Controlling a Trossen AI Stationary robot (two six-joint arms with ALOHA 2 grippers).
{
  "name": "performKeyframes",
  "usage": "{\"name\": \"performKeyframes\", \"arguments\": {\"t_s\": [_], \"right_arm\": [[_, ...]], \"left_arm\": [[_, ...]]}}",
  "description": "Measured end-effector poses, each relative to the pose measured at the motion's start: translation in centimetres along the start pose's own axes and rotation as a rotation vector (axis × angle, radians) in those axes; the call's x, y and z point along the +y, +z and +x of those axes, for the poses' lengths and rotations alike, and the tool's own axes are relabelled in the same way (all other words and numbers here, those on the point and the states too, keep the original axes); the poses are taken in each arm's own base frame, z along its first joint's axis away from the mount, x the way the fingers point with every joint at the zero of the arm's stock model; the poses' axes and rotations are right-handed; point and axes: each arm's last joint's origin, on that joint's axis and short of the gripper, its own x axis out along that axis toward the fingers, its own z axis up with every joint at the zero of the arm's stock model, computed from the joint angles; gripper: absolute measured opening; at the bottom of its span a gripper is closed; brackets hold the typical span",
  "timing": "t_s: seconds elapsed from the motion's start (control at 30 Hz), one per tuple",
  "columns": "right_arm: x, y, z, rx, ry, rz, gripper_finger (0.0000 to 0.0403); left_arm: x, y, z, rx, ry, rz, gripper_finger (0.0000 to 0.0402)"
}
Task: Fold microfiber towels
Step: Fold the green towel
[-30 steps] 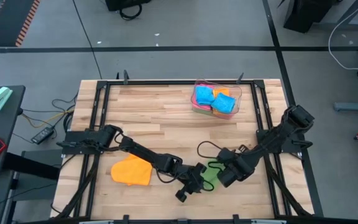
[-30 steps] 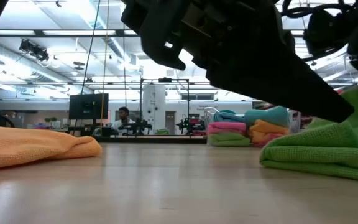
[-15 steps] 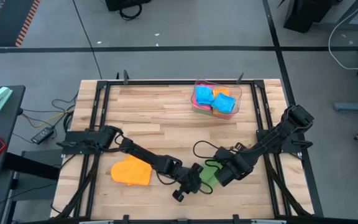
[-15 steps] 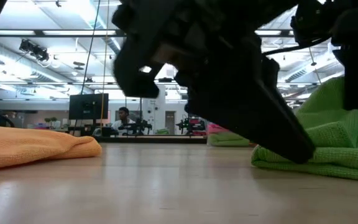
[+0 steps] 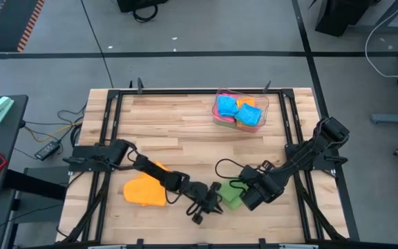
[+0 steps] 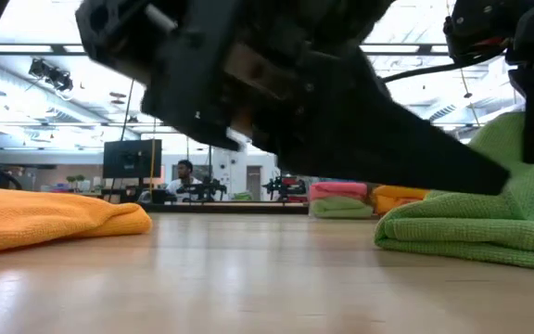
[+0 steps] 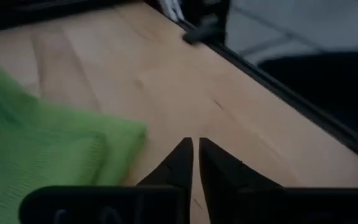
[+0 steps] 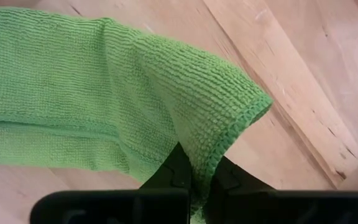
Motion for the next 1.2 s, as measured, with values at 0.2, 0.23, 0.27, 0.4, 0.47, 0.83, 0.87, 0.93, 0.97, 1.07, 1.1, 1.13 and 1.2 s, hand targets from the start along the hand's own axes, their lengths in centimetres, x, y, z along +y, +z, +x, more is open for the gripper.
{"name": "performKeyframes", "arguments": {"t_s": [0.2,0.23,0.27,0.4,0.47,0.83,0.87,0.93,0.97,1.07,1.1,1.13,1.2], "right_arm": [[0.0,0.0,0.0,-0.005,-0.002,0.008,0.0014],[0.0,0.0,0.0,-0.01,-0.003,0.007,0.0014],[0.0,0.0,0.0,-0.013,-0.003,0.007,0.0014],[0.0,0.1,0.0,-0.017,0.0,0.008,0.0014],[0.1,0.1,0.0,-0.019,0.007,0.002,0.0014],[0.4,0.4,0.0,-0.093,0.03,0.002,0.0014],[0.5,0.4,0.0,-0.102,0.035,0.001,0.0014],[0.7,0.5,0.0,-0.118,0.05,-0.004,0.0014],[0.8,0.5,0.0,-0.124,0.06,-0.008,0.0014],[1.0,0.6,-0.1,-0.138,0.075,-0.025,0.0014],[1.0,0.6,-0.1,-0.14,0.073,-0.03,0.0014],[1.0,0.6,-0.1,-0.142,0.072,-0.036,0.0014],[1.0,0.7,-0.1,-0.159,0.067,-0.051,0.0014]], "left_arm": [[0.2,-1.9,0.9,-0.025,0.058,-0.111,0.0034],[0.1,-2.3,1.1,-0.018,0.085,-0.119,0.0035],[0.1,-2.7,1.3,-0.019,0.115,-0.123,0.0035],[0.5,-3.4,1.5,-0.016,0.177,-0.162,0.0033],[1.0,-3.5,1.4,-0.016,0.202,-0.192,0.0031],[1.7,-3.6,1.3,-0.019,0.249,-0.25,0.0029],[1.7,-3.6,1.3,-0.019,0.25,-0.258,0.0029],[1.7,-3.6,1.3,-0.021,0.253,-0.274,0.0029],[1.7,-3.6,1.3,-0.021,0.252,-0.275,0.0029],[1.8,-3.6,1.3,-0.021,0.256,-0.276,0.0032],[1.8,-3.6,1.3,-0.021,0.263,-0.278,0.0033],[1.8,-3.6,1.3,-0.022,0.269,-0.281,0.0034],[1.8,-3.6,1.3,-0.024,0.273,-0.289,0.0035]]}}
